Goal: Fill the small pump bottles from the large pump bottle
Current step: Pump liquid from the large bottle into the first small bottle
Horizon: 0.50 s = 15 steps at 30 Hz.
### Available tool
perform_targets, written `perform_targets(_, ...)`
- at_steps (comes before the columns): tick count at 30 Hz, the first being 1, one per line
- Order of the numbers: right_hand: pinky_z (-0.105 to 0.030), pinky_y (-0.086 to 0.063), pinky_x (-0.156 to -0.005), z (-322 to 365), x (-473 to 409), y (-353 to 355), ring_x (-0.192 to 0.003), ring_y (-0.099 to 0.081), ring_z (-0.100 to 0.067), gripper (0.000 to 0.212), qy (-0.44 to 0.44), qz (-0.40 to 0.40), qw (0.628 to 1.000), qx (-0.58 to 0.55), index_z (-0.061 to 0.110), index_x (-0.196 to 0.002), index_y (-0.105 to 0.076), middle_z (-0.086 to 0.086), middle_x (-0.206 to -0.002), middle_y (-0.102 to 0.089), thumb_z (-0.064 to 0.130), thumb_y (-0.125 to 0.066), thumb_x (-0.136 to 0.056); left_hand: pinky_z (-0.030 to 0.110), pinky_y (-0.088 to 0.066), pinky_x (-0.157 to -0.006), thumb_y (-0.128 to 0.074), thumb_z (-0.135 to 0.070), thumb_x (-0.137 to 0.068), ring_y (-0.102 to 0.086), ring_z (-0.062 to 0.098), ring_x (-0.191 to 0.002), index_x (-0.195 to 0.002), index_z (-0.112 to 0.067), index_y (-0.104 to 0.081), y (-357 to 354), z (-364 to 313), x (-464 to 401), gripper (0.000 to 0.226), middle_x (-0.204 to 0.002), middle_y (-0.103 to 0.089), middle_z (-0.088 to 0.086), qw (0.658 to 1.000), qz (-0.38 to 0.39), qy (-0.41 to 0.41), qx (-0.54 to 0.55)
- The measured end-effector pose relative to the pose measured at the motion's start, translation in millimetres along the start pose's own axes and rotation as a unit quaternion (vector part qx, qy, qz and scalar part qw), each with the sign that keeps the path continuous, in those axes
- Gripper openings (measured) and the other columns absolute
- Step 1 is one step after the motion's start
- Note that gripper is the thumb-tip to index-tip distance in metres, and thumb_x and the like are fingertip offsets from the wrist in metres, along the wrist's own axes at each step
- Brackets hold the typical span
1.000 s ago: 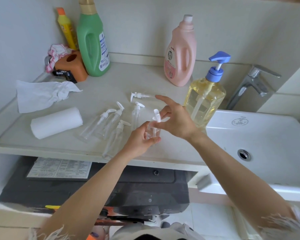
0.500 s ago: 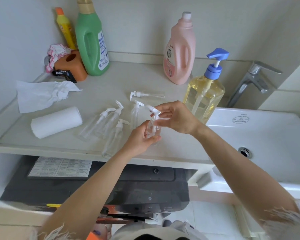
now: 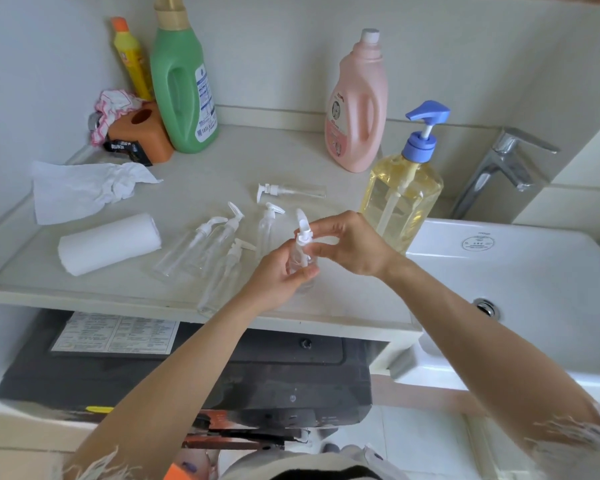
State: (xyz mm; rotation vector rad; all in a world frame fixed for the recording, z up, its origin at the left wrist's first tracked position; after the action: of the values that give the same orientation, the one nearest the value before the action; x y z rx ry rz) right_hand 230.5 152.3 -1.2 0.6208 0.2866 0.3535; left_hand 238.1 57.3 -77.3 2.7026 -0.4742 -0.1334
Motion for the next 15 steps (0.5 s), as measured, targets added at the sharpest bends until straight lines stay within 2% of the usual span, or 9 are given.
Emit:
perform_targets(2, -0.02, -0.042, -0.104, 1, 4, -3, -0.101, -0.065, 0.001, 0.022, -0.003, -0.039, 0.999, -0.009, 0.014, -0.104, -0.075, 0.004, -0.106, -0.073, 0.013, -0.075, -0.082, 0.037, -0.05, -0.093, -0.063, -0.042, -0.083, -0.062, 0.012, -0.099, -0.119, -0.024, -0.054, 0, 2, 1, 0.041, -0.104, -0.066, 0.0, 1.0, -0.022, 0.001, 0.009)
perform_targets(4, -0.025, -0.029, -0.116, 1, 7, -4, -0.105, -0.065, -0.004, 0.02, -0.005, -0.096, 0.995, -0.003, 0.012, -0.104, -0.075, 0.003, -0.109, -0.072, 0.015, -0.073, -0.084, 0.03, -0.051, -0.081, -0.066, -0.033, -0.087, -0.062, 0.003, -0.087, -0.113, -0.023, -0.054, 2, 3, 1, 0.03, -0.094, -0.064, -0.002, 0.999, -0.049, 0.005, 0.012)
perform_targets(6, -0.03, -0.023, -0.119, 0, 10, -3, -0.104, -0.065, -0.005, 0.022, -0.016, -0.137, 0.99, 0.001, 0.01, -0.107, -0.074, 0.0, -0.109, -0.072, 0.016, -0.072, -0.086, 0.019, -0.044, -0.069, -0.065, -0.026, -0.089, -0.057, -0.008, -0.071, -0.108, -0.022, -0.052, 4, 2, 2, 0.024, -0.085, -0.06, -0.007, 0.997, -0.073, 0.002, 0.0)
perform_targets(9, -0.028, -0.02, -0.119, 2, 14, 4, -0.101, -0.063, -0.002, 0.021, -0.016, -0.17, 0.985, -0.01, 0.01, -0.106, -0.074, -0.002, -0.103, -0.074, 0.013, -0.072, -0.086, 0.011, -0.037, -0.056, -0.063, -0.027, -0.09, -0.049, -0.011, -0.059, -0.111, -0.014, -0.052, 4, -6, 3, 0.027, -0.076, -0.05, -0.001, 0.995, -0.092, -0.007, -0.038)
perform_targets(12, -0.025, -0.027, -0.115, 3, 17, 6, -0.095, -0.065, -0.001, 0.017, -0.014, -0.164, 0.986, -0.026, 0.014, -0.102, -0.075, 0.007, -0.097, -0.074, 0.013, -0.073, -0.085, 0.01, -0.036, -0.054, -0.062, -0.029, -0.09, -0.049, -0.012, -0.059, -0.105, -0.016, -0.05, 5, -11, 4, 0.024, -0.068, -0.04, -0.008, 0.992, -0.112, -0.006, -0.06)
perform_targets(15, -0.033, -0.051, -0.097, -8, 17, 7, -0.092, -0.069, -0.004, 0.015, -0.035, -0.144, 0.986, -0.075, 0.016, -0.097, -0.075, 0.008, -0.094, -0.073, 0.014, -0.076, -0.082, 0.013, -0.036, -0.058, -0.067, -0.031, -0.087, -0.05, -0.007, -0.061, -0.108, -0.018, -0.054, 4, -9, 5, 0.028, -0.066, -0.042, -0.014, 0.991, -0.122, -0.003, -0.056)
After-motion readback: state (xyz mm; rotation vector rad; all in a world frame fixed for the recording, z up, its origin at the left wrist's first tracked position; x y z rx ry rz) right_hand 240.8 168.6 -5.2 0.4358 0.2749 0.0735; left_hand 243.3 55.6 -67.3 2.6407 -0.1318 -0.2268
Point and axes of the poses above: each hand's wrist, its own x-axis away from the middle knuckle, its own y-axis out of the back of the hand, z = x × y, the point moved 10 cm from there along -x, towards the middle knuckle
